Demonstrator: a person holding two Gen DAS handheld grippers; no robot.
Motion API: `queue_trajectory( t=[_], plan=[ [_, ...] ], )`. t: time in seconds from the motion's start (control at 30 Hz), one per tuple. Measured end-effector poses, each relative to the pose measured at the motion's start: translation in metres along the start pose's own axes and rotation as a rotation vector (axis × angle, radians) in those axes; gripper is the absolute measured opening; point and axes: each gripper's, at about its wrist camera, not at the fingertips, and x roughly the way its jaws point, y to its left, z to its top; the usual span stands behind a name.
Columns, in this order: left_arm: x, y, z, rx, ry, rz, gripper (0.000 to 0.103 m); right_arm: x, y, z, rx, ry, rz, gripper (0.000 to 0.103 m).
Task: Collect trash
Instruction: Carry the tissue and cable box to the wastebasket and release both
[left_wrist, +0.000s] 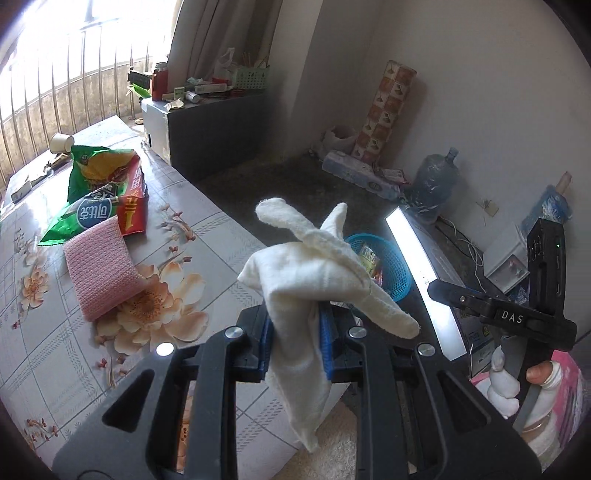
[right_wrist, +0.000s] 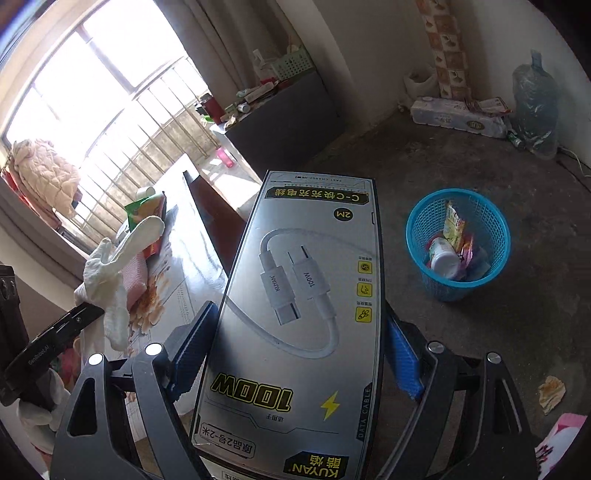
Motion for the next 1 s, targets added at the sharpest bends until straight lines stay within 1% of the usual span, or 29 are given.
queue_trajectory(
  t=[0.13, 0.27, 0.33, 0.43, 0.5, 0.6, 0.67, 0.73, 0.77, 0.8, 0.87, 0.9, 0.93, 1.0],
  plan=[
    [0.051, -0.032, 0.028, 0.037, 0.098, -0.087, 0.02, -0.01, -0.075, 0.008, 0.148, -0.038, -0.082, 0.082],
    [0.115, -0.069, 0.051, 0.076, 0.218, -0.155, 0.02, -0.01, -0.143, 0.008, 0.291, -0.056, -0.127, 0.082],
    [0.149, -0.089, 0.06, 0.095, 0.282, -0.184, 0.02, -0.006, -0.17, 0.004, 0.352, -0.056, -0.138, 0.082],
    [0.207, -0.117, 0.069, 0.107, 0.387, -0.211, 0.02, 0.009, -0.199, 0.0, 0.414, -0.041, -0.147, 0.082],
    [0.245, -0.131, 0.071, 0.099, 0.455, -0.206, 0.02, 0.021, -0.215, -0.002, 0.445, -0.026, -0.149, 0.082],
    [0.3, -0.149, 0.071, 0.097, 0.535, -0.197, 0.02, 0.041, -0.233, -0.001, 0.473, 0.0, -0.141, 0.082],
    [0.332, -0.157, 0.07, 0.085, 0.582, -0.195, 0.02, 0.058, -0.242, 0.002, 0.486, 0.017, -0.126, 0.082],
    [0.361, -0.163, 0.071, 0.07, 0.609, -0.173, 0.02, 0.071, -0.253, 0.007, 0.5, 0.028, -0.108, 0.082],
    [0.376, -0.168, 0.073, 0.067, 0.612, -0.167, 0.022, 0.079, -0.258, 0.012, 0.507, 0.028, -0.098, 0.082],
    [0.389, -0.173, 0.076, 0.069, 0.614, -0.167, 0.025, 0.087, -0.263, 0.019, 0.51, 0.026, -0.085, 0.082],
    [0.411, -0.18, 0.08, 0.062, 0.627, -0.175, 0.05, 0.107, -0.275, 0.037, 0.511, 0.023, -0.064, 0.082],
    [0.419, -0.179, 0.084, 0.049, 0.622, -0.167, 0.053, 0.117, -0.281, 0.047, 0.513, 0.018, -0.054, 0.082],
    [0.423, -0.178, 0.088, 0.031, 0.608, -0.157, 0.053, 0.128, -0.287, 0.057, 0.504, 0.01, -0.042, 0.082],
    [0.424, -0.171, 0.095, -0.013, 0.573, -0.145, 0.056, 0.152, -0.298, 0.074, 0.489, 0.012, -0.036, 0.083]
  ],
)
